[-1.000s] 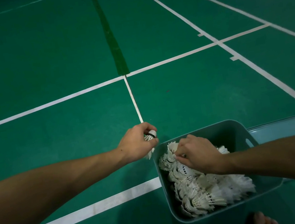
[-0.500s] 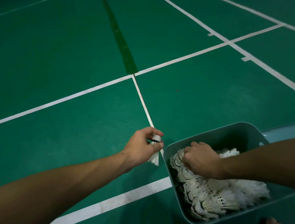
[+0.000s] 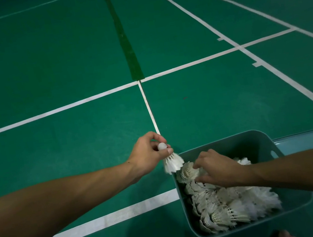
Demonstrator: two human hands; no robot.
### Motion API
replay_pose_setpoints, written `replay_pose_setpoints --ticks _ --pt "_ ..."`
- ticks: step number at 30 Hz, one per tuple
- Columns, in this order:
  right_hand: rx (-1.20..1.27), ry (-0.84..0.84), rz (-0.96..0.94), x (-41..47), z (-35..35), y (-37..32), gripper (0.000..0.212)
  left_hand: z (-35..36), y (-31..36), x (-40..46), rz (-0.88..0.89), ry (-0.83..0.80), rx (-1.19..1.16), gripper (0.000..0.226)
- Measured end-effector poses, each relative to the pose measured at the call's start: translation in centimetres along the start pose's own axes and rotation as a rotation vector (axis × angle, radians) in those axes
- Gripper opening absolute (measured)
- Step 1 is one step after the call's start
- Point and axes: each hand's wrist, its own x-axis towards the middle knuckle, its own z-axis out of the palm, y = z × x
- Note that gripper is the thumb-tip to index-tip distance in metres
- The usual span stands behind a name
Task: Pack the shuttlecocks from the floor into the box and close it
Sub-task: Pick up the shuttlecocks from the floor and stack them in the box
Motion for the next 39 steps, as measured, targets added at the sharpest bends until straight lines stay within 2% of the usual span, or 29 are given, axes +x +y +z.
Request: replay_pose_setpoints --ticks 2,6,10,12,16,19,24,30,34,37,39 --pt "0.206 0.042 0.032 -1.1 -1.5 -0.4 0.048 0.5 0.1 0.1 0.026 0.031 0.046 0.033" --pt "0.936 0.014 0.121 -2.5 -3.7 -1.2 0.024 2.1 0.0 0.4 0.049 0.060 0.142 0.034" --pt "1.128 0.103 0.236 -2.7 -4.3 -0.5 0.025 4.5 0.6 0.2 0.073 0.011 0.211 0.030" --pt "1.072 0.159 0.245 -2.6 -4.1 0.1 0.025 5.3 0.9 0.4 0.079 -0.065 0.327 0.029" --pt "0.548 0.205 0.229 -2.5 -2.9 1.2 0.038 6.2 1.2 0.9 0.020 -0.197 0.614 0.034" --pt "0.356 0.198 0.262 -2.0 -1.6 1.2 0.036 7.2 1.3 1.1 -0.096 -0.257 0.667 0.044" --pt "0.161 0.132 0.248 -0.6 -0.4 0.6 0.027 8.6 0.7 2.0 -0.200 -0.379 0.663 0.039" --pt "0.274 0.001 0.287 1.1 0.7 2.1 0.020 8.7 -0.1 2.9 -0.240 -0.417 0.546 0.073" --pt "0.375 -0.053 0.278 1.8 1.4 2.8 0.021 9.0 -0.6 2.8 -0.209 -0.418 0.547 0.070" --pt "0.466 -0.085 0.284 1.7 1.2 3.0 0.011 9.1 -0.8 2.6 -0.191 -0.429 0.519 0.063" --pt "0.560 -0.103 0.290 1.3 0.5 2.8 0.017 8.8 -1.0 2.4 -0.168 -0.412 0.474 0.058"
